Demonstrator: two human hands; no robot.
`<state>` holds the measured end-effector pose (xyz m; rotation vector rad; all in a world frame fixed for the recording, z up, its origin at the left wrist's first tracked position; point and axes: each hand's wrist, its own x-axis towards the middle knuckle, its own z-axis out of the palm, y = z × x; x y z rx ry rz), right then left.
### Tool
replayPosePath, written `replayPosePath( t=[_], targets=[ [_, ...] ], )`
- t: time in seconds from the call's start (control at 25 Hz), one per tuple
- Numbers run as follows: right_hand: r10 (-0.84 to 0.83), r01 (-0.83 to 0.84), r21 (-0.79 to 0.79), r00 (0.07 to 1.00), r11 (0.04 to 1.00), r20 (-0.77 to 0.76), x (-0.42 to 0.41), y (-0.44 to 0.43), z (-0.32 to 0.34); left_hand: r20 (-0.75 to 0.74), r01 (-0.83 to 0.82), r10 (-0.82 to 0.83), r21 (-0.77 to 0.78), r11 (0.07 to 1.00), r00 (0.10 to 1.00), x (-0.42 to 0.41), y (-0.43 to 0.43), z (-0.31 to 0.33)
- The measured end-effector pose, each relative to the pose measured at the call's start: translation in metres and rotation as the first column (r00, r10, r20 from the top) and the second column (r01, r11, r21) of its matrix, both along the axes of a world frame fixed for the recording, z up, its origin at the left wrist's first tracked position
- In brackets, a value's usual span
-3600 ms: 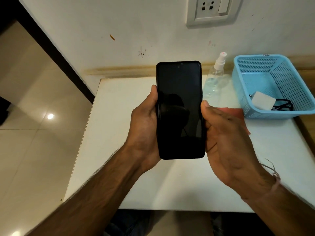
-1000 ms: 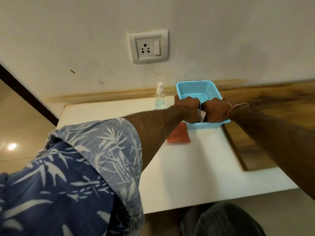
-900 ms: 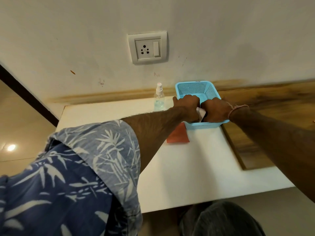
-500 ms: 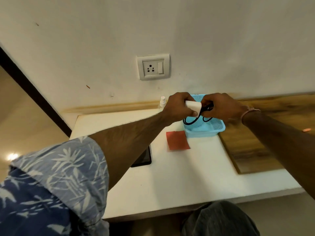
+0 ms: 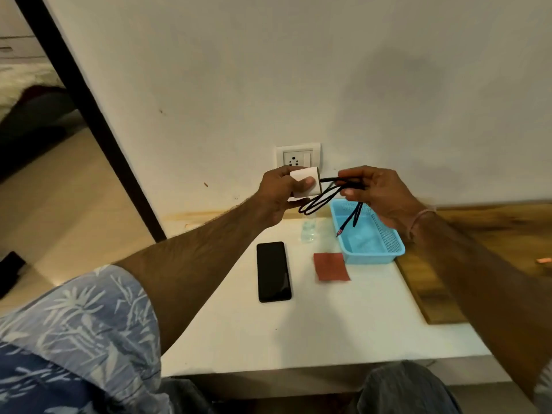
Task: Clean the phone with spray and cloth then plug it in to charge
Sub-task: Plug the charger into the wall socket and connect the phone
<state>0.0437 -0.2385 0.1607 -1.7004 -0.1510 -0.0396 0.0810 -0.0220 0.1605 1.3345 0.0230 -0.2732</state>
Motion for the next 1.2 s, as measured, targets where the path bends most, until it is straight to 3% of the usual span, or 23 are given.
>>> replayPosePath(
  t=[0.16,0.32,0.44,0.52,0.6,0.68,0.76,0.92,1.04,1.2],
  targets=[
    [-0.019,0.030,0.271,0.999,0.962,-0.043,-0.010,0.024,-0.005,-0.012,-0.064,0.063,-0.119,0.991,0.998,-0.007,0.019,0.023],
    [-0.043,0.115,0.503,0.987,0.857,-0.153,-0.019,0.046,-0.012,-0.026,-0.110,0.106,-0.289,0.951,0.994,-0.008,0.032,0.048],
    [-0.043,0.184,0.554,0.965,0.812,-0.258,-0.022,0.051,-0.025,-0.020,-0.115,0.115,-0.338,0.934,0.993,-0.008,0.041,0.066],
    [-0.091,0.213,0.406,0.950,0.889,-0.298,-0.025,0.051,-0.033,-0.014,-0.120,0.123,-0.349,0.929,0.992,-0.006,0.047,0.075],
    [-0.144,0.179,0.110,0.953,0.978,-0.268,-0.032,0.046,-0.043,-0.006,-0.133,0.139,-0.326,0.936,0.990,-0.004,0.055,0.082],
    [-0.139,0.113,-0.147,0.973,0.983,-0.185,-0.038,0.037,-0.057,0.000,-0.150,0.158,-0.312,0.938,0.988,-0.003,0.065,0.087],
    [-0.122,0.078,-0.370,0.988,0.926,-0.096,-0.043,0.025,-0.070,0.003,-0.172,0.181,-0.300,0.938,0.983,-0.002,0.076,0.093],
    [-0.098,0.013,-0.520,0.986,0.854,-0.135,-0.048,0.011,-0.084,0.025,-0.241,0.252,-0.214,0.947,0.967,0.000,0.099,0.101],
    [-0.071,-0.024,-0.665,0.991,0.746,-0.116,-0.054,0.002,-0.090,0.025,-0.315,0.324,-0.169,0.934,0.946,0.003,0.112,0.104],
    [-0.062,-0.130,-0.660,0.964,0.740,-0.260,-0.061,-0.011,-0.100,0.037,-0.362,0.366,-0.094,0.928,0.930,0.007,0.121,0.099]
  ],
)
